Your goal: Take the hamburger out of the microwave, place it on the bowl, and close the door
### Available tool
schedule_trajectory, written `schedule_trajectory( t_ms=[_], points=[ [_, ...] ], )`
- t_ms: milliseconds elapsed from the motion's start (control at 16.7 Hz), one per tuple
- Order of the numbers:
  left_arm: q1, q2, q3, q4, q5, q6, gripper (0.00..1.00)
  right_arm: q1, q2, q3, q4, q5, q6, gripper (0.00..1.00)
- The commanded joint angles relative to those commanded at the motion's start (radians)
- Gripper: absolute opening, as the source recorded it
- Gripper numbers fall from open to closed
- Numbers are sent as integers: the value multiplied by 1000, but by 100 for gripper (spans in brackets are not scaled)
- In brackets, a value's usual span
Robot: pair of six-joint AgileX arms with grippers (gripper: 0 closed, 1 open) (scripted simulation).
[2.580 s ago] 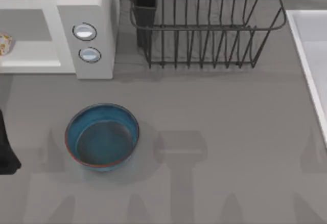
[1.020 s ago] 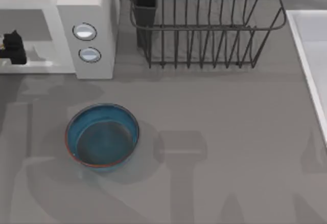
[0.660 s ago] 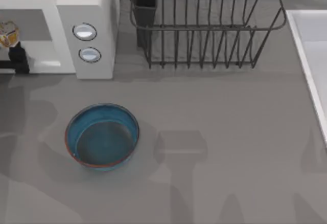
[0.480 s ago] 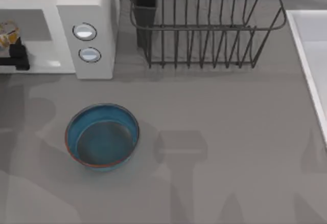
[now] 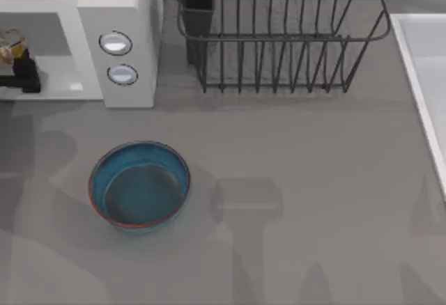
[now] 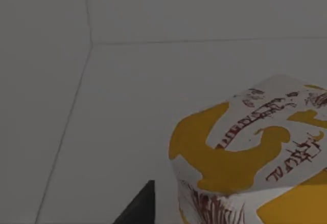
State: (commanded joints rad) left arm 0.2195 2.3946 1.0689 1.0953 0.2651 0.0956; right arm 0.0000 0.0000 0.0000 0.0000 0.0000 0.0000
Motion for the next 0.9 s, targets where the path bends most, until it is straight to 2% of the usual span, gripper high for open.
schedule_trajectory(
  t_ms=[180, 660, 900],
  points=[
    [-7, 72, 100, -60, -8, -3, 100, 0, 0, 0, 0, 0, 0, 100],
    [-44, 373, 658, -358, -49, -18, 100, 0, 0, 0, 0, 0, 0, 100],
    [-58, 466, 821, -471, -65, -23, 100, 0, 0, 0, 0, 0, 0, 100]
  ],
)
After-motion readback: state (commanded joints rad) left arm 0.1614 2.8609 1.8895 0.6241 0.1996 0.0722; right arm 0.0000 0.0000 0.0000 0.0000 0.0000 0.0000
